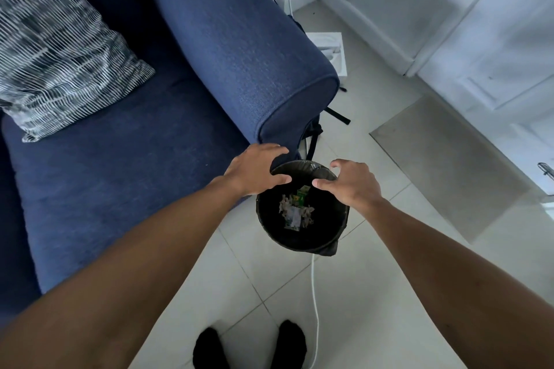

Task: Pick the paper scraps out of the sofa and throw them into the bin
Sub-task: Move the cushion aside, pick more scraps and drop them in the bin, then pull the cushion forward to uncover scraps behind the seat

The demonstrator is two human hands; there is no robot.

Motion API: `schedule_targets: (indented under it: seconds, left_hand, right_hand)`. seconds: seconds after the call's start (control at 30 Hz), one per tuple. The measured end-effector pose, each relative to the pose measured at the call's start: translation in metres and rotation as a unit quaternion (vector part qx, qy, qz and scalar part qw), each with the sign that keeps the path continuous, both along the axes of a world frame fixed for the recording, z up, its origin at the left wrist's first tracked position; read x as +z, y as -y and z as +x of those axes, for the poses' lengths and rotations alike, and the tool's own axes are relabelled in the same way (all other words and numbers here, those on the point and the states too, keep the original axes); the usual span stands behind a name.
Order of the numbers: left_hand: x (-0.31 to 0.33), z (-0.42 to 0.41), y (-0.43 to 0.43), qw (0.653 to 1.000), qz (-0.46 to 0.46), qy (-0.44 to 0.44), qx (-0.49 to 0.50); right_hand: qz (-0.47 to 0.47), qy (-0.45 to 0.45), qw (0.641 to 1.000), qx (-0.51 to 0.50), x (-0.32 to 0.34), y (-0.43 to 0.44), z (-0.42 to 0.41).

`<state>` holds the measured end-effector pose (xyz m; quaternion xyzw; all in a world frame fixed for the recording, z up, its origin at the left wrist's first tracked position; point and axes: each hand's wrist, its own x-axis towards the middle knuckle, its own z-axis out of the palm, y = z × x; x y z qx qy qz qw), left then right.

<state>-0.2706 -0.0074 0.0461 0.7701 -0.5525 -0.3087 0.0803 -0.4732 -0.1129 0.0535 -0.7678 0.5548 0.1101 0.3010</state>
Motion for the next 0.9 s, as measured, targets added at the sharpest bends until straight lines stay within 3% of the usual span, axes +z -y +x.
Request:
schedule_targets:
  seconds: [0.47, 0.9]
  left_hand:
    - [0.104, 0.067, -0.033, 0.995, -0.064, 0.038, 0.058]
    - [0.212, 0.214, -0.14, 0.971, -0.126, 0.111, 0.169]
  right_hand:
    - [-0.109, 0.024, 0.989, 0.101, 0.106, 0.001, 0.073]
    - [-0.196, 0.045, 0.954, 0.223, 0.215, -0.048, 0.228]
